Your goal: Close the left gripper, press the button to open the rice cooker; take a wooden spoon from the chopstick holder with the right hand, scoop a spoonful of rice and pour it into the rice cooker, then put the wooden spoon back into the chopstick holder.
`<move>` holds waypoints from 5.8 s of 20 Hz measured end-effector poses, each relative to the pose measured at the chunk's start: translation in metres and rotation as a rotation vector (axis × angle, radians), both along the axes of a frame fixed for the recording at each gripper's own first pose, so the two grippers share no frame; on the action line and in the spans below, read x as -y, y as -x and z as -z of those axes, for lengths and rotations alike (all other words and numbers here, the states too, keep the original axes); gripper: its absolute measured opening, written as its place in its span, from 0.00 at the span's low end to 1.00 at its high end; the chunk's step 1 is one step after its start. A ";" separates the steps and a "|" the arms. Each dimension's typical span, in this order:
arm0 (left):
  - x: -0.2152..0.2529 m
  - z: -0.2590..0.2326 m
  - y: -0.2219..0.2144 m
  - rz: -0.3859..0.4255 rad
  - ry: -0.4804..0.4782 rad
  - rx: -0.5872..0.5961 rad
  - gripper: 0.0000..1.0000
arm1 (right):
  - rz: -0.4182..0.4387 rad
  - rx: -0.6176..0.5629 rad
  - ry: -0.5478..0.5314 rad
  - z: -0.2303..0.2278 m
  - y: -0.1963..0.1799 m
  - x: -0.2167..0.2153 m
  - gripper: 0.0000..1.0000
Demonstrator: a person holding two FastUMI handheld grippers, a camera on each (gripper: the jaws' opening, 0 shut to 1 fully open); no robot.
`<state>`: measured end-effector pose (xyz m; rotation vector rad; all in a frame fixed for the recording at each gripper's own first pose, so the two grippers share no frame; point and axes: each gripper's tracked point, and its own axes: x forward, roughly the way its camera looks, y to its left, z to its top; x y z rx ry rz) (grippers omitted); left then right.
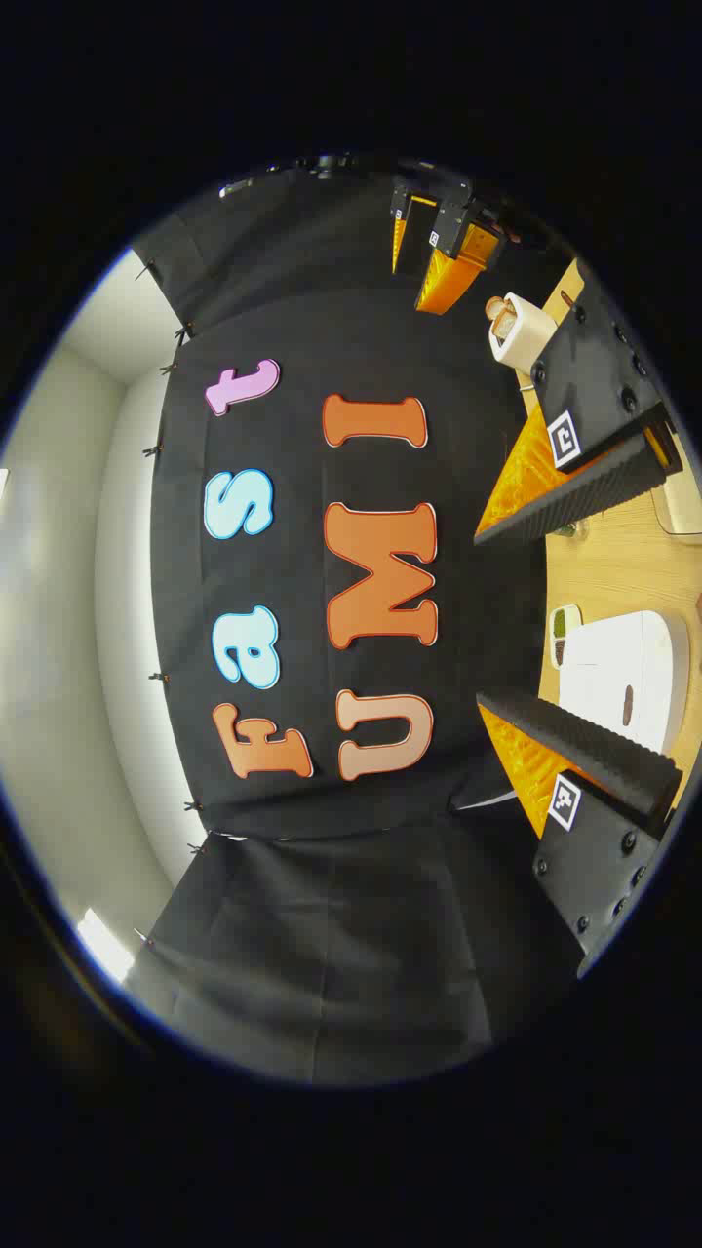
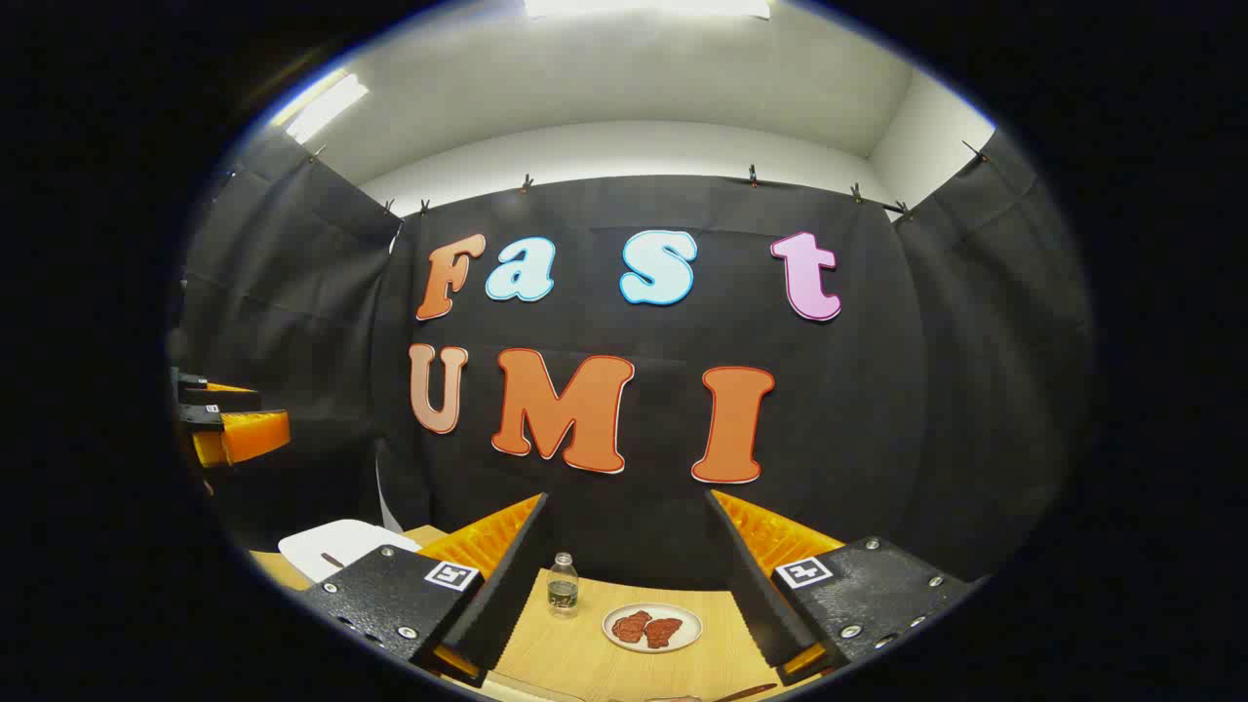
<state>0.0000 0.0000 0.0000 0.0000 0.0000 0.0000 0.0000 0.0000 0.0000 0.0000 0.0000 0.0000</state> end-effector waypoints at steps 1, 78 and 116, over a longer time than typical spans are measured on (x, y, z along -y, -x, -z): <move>-0.002 0.000 0.000 -0.010 0.001 0.002 1.00 | 0.003 -0.004 -0.001 0.001 0.000 0.001 0.95; -0.117 0.156 -0.093 -0.128 0.338 -0.419 0.05 | 0.310 -0.512 -0.186 0.198 0.069 0.116 0.95; -0.011 0.101 0.010 -0.165 -0.034 -0.254 0.93 | 0.215 -0.634 -0.585 0.318 0.080 0.110 0.11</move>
